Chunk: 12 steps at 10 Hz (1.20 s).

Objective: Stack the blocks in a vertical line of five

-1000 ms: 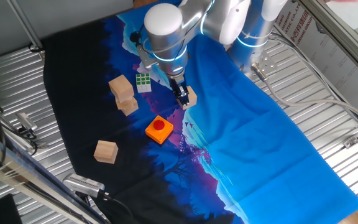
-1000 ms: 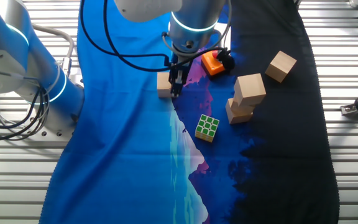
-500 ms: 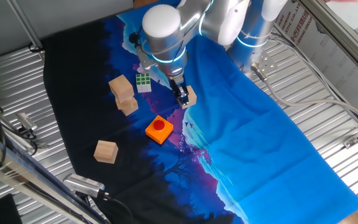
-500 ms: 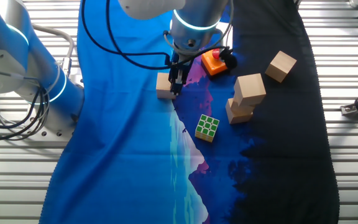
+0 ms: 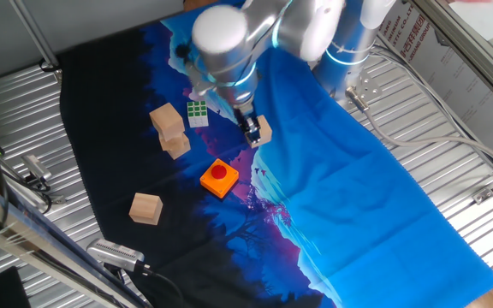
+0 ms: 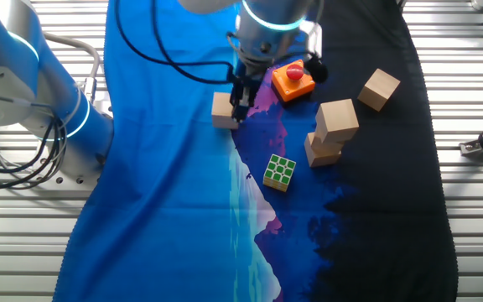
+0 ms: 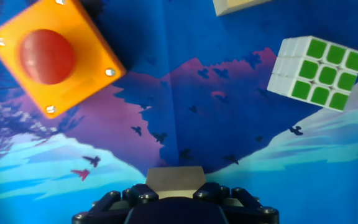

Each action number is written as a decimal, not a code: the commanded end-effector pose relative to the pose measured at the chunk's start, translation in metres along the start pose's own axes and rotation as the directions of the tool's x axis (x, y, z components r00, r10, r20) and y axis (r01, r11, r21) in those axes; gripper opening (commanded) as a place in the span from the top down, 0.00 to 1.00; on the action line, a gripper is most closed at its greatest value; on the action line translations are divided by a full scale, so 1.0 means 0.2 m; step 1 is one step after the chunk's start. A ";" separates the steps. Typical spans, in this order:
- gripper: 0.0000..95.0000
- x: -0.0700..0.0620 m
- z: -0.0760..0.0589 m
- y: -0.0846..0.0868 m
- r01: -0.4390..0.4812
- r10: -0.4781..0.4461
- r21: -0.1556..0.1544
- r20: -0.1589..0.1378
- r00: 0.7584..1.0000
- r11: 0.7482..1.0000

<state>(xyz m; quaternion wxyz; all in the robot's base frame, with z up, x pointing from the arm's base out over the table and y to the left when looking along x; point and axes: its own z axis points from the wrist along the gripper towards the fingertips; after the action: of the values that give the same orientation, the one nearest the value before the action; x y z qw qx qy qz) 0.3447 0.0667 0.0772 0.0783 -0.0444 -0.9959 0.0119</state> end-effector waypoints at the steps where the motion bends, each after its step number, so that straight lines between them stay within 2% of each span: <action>1: 1.00 0.01 -0.05 0.01 -0.004 0.004 -0.001 -0.001 1.000 1.000; 3: 1.00 0.02 -0.10 0.01 0.001 -0.001 0.000 0.002 1.000 1.000; 5: 1.00 0.00 -0.22 0.02 0.004 -0.004 0.001 -0.003 1.000 1.000; 6: 1.00 -0.01 -0.30 0.01 0.004 -0.004 0.000 -0.007 1.000 1.000; 7: 1.00 -0.02 -0.33 0.00 0.002 -0.002 -0.003 -0.008 1.000 1.000; 12: 1.00 -0.01 -0.35 0.01 0.001 -0.001 -0.006 -0.010 1.000 1.000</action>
<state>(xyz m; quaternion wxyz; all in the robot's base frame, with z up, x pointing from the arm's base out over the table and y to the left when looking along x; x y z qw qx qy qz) 0.3602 0.0696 0.1463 0.0843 -0.0446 -0.9954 0.0067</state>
